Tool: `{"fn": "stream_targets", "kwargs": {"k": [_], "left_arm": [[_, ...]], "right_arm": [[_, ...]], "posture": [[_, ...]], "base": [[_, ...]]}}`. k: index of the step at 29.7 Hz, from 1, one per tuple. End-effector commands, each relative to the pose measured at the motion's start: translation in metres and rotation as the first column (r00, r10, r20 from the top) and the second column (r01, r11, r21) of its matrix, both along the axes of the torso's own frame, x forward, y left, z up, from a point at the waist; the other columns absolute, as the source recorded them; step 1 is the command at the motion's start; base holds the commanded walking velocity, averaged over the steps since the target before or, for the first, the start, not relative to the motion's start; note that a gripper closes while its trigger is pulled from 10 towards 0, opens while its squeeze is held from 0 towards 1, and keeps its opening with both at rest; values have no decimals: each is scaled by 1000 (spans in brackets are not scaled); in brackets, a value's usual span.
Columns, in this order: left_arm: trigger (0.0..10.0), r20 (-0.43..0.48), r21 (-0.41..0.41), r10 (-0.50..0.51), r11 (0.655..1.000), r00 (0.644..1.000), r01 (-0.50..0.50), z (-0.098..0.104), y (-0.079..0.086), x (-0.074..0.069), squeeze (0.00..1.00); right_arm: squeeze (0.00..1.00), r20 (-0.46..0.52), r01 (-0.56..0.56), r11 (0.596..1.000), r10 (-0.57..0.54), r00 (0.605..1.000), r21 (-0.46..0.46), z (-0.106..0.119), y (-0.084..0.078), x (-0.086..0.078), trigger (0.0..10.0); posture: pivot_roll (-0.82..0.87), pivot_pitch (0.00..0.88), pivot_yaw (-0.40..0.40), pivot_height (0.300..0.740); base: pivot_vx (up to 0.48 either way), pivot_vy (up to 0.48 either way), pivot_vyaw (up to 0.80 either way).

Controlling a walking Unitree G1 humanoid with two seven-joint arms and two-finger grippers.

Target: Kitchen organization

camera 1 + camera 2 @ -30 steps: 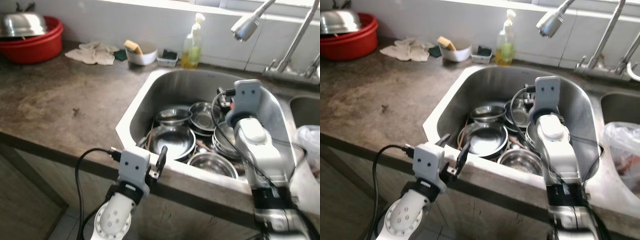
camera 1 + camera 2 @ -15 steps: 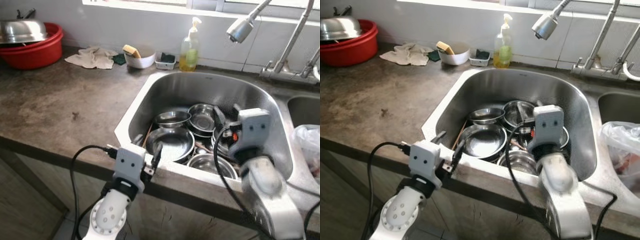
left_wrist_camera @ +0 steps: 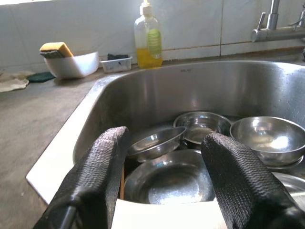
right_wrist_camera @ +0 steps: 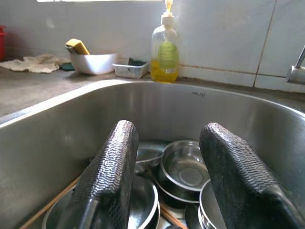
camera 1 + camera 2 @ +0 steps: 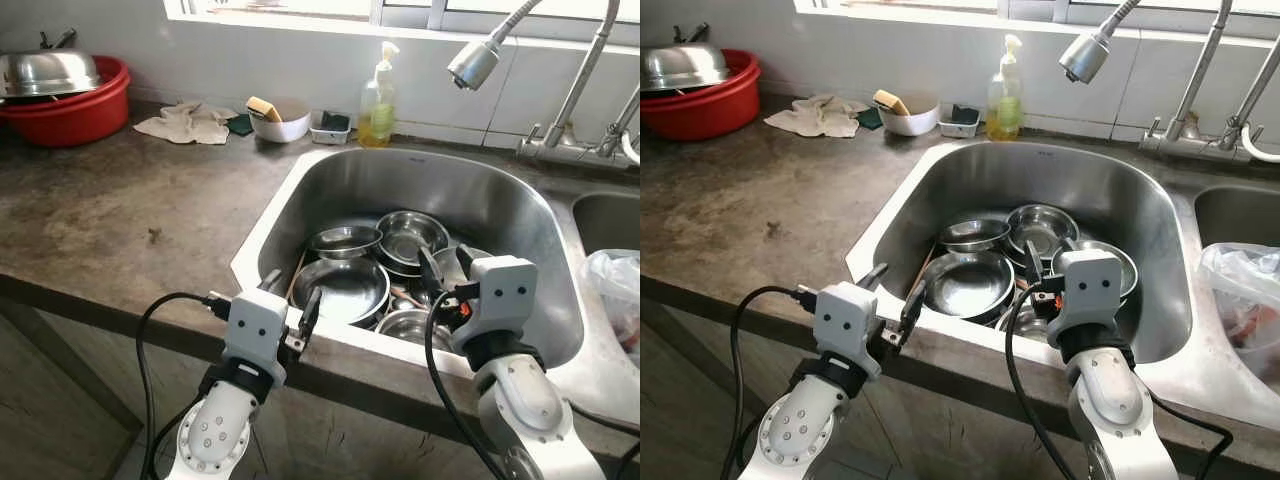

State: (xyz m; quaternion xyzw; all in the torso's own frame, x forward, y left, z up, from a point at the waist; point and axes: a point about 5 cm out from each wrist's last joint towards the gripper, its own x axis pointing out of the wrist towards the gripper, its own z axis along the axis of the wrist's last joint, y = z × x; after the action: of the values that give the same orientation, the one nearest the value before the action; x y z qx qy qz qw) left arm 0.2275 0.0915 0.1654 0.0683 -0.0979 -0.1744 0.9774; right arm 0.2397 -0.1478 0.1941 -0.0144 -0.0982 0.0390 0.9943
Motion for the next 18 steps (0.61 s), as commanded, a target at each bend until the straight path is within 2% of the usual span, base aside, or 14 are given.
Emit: {"fn": "stream_targets", "kwargs": {"k": [1,18], "left_arm": [[10000,-9,-4,2,1000,1000,-2,-2,0,-2,0],[10000,-8,-3,-1,1000,1000,1,-3,0,-2,0]], "right_arm": [[0,7,-2,1000,2,1000,4,2,2,-2,10000],[0,11,-13,1000,13,1000,7,4,5,1,10000]], "posture": [[149,81,-25,740],[150,69,-29,740]], "base": [[-296,0,0],[-300,0,0]]}}
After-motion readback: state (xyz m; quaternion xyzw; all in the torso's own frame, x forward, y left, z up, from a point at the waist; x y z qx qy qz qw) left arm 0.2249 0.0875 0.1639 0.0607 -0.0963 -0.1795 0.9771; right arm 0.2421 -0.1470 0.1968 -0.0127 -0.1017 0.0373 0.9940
